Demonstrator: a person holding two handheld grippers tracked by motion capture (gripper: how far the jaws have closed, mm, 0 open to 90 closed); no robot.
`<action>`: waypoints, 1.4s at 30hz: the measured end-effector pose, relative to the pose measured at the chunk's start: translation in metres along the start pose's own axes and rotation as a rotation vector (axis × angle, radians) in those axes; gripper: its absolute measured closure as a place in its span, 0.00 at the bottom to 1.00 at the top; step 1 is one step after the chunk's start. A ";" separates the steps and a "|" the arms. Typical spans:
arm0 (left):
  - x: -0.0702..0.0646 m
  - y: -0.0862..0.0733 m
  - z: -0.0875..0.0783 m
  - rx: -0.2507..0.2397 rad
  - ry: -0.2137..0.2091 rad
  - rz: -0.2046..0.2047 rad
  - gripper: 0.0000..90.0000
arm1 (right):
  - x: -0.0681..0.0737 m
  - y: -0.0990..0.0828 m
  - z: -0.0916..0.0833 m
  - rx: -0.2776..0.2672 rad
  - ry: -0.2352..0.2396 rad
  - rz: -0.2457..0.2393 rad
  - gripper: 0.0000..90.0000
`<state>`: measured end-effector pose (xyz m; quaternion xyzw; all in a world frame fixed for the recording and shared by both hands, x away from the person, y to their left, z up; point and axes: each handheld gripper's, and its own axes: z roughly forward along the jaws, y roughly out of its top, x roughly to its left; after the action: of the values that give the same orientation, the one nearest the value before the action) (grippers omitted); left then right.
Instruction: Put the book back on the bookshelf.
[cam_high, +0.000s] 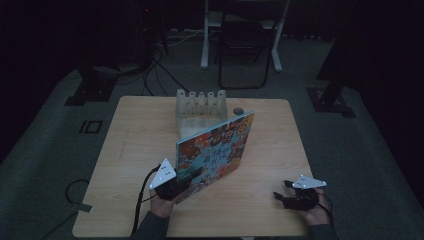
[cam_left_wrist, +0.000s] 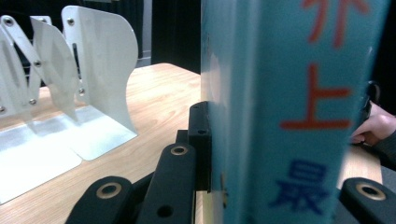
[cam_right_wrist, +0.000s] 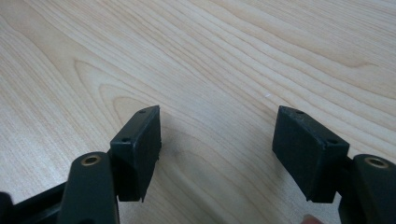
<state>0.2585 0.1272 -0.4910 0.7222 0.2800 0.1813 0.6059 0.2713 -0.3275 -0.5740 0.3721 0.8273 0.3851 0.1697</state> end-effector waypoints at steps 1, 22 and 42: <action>0.000 0.000 -0.001 0.001 0.004 0.000 0.90 | 0.000 0.000 0.000 0.000 0.000 0.000 0.35; 0.009 0.005 -0.022 -0.039 0.075 -0.030 0.90 | 0.000 0.000 0.000 0.000 0.000 0.001 0.35; 0.012 0.006 -0.034 -0.065 0.137 -0.048 0.90 | 0.000 0.000 0.000 0.001 0.000 0.001 0.35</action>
<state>0.2485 0.1600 -0.4788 0.6812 0.3321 0.2248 0.6125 0.2712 -0.3274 -0.5740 0.3726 0.8272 0.3850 0.1693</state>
